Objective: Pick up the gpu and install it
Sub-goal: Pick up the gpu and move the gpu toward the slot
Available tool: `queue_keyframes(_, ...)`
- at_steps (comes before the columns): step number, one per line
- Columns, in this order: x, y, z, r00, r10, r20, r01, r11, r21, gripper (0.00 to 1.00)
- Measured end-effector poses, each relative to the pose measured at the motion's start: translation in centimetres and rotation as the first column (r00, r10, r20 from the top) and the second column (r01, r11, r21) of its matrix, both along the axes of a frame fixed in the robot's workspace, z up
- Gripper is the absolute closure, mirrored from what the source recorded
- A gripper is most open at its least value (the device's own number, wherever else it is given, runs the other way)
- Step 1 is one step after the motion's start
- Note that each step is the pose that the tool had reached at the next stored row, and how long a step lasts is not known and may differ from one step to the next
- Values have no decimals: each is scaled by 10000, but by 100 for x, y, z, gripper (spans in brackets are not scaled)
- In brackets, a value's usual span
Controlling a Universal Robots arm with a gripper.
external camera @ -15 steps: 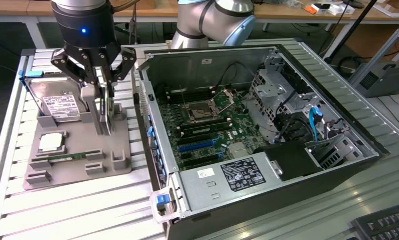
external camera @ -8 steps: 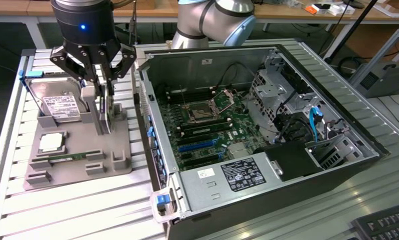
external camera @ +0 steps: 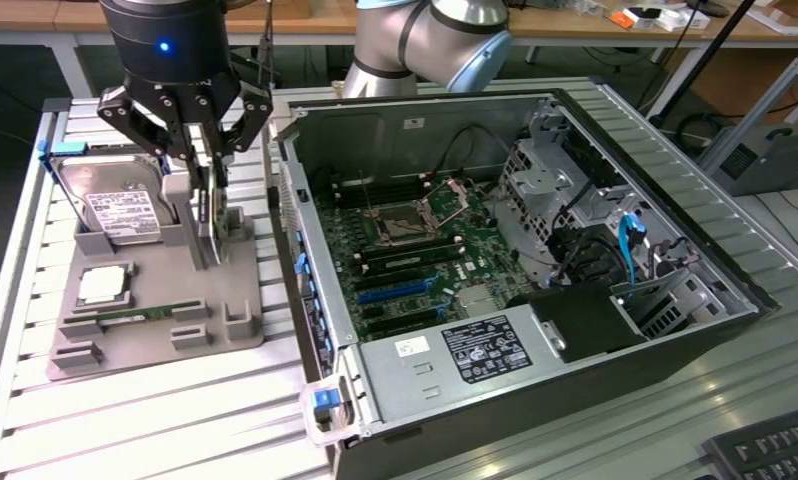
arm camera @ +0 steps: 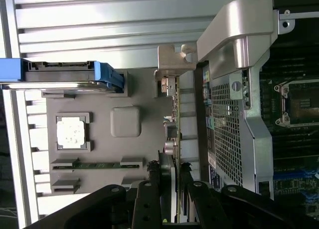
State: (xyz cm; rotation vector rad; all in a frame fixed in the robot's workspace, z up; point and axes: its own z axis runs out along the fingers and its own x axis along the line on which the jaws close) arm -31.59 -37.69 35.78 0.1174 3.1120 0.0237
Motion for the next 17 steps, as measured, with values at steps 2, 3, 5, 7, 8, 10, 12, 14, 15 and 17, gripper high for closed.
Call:
queue_keyframes(2, 0, 0, 10, 10000, 0, -1, 0, 10000, -1, 73)
queue_keyframes(3, 0, 0, 14, 10000, 0, -1, 0, 10000, -1, 73)
queue_keyframes(5, 0, 0, 25, 10000, 0, -1, 0, 10000, -1, 73)
queue_keyframes(7, 0, 0, 37, 10000, 0, -1, 0, 10000, -1, 73)
queue_keyframes(8, 0, 0, 42, 10000, 0, -1, 0, 10000, -1, 73)
queue_keyframes(10, 0, 0, 62, 10000, 0, -1, 0, 10000, -1, 73)
queue_keyframes(12, 0, 0, 75, 10000, 0, -1, 0, 10000, 0, 73)
queue_keyframes(14, 0, 0, 88, 10000, 0, -1, 0, 10000, -1, 73)
queue_keyframes(15, 0, 0, 94, 10000, 0, -1, 0, 10000, 0, 73)
queue_keyframes(17, 0, 0, 107, 10000, 0, -1, 0, 10000, 0, 73)
